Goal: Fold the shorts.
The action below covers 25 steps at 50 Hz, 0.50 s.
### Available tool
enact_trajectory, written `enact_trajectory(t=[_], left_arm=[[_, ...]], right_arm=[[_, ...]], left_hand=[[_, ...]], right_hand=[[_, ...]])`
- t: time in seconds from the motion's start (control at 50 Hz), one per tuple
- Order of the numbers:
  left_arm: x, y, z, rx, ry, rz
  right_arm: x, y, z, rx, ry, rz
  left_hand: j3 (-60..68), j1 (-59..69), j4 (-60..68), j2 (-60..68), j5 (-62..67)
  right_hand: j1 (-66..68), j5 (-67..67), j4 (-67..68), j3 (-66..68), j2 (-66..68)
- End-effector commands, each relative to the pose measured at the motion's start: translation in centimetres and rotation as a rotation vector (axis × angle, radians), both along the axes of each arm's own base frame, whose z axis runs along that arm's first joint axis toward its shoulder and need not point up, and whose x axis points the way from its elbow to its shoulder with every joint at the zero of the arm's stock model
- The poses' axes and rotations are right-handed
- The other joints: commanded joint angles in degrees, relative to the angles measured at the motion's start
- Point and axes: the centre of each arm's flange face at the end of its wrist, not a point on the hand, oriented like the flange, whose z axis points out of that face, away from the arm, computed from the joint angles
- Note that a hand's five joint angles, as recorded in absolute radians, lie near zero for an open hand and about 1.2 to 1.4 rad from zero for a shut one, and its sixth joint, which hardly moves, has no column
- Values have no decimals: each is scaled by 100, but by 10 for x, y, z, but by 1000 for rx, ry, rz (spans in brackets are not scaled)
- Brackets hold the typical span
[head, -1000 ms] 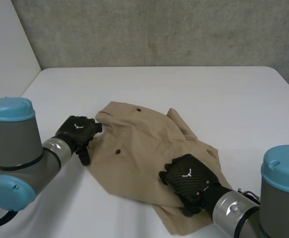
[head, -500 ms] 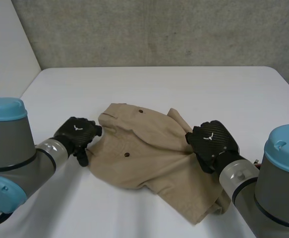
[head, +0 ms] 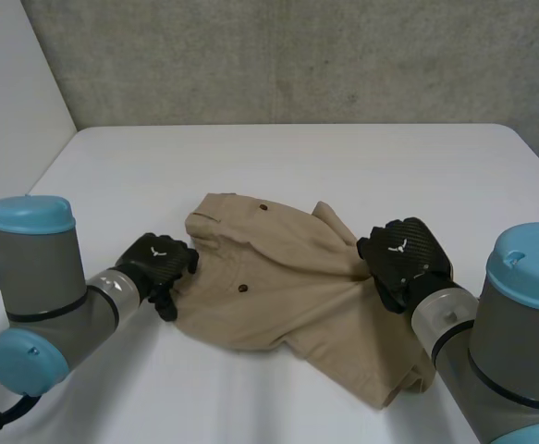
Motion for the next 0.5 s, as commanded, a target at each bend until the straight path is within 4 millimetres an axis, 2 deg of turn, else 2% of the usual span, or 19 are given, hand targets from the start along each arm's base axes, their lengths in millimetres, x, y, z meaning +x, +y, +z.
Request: enact_trajectory(t=[0.02,0.08,0.2,0.24,0.26,0.28,0.34,0.44,0.5], left_arm=[[-1,-2,-2,0,0,-1],[-2,-3,0,-4,2,-4],[-15,5,4,-18,7,-47],[-18,7,5,-20,6,-54],[-19,7,5,-23,7,-57],[-20,7,7,-29,9,-58],[-21,7,11,-38,13,-59],[-23,8,20,-65,23,-64],[-20,2,34,-115,31,-32]], right_arm=[[1,-10,4,-34,-17,-22],[4,-19,8,-69,-44,-42],[9,-38,16,-116,-147,-94],[8,-44,19,-123,-165,-113],[7,-48,21,-124,-176,-125],[7,-48,23,-122,-180,-125],[6,-44,23,-97,-163,-124],[0,-34,24,-21,-121,-120],[-9,-29,43,-36,-139,-132]], left_hand=[[2339,2335,2310,2331,2293],[3853,3849,3824,3845,3807],[5131,5127,5103,5123,5085],[5166,5162,5138,5158,5120],[5166,5162,5138,5158,5120],[5166,5162,5138,5158,5120],[5166,5162,5138,5158,5120],[5166,5162,5138,5158,5120],[5166,5162,5138,5158,5120]], right_hand=[[2420,1344,1201,1256,1273],[2420,1344,1201,1256,1273],[2420,1344,1201,1256,1273],[2420,1344,1201,1256,1273],[1793,717,574,629,646],[538,-538,-682,-626,-610],[-4236,-5311,-5455,-5399,-5383],[-4521,-5596,-5740,-5685,-5668],[-4580,-5656,-5799,-5744,-5727]])
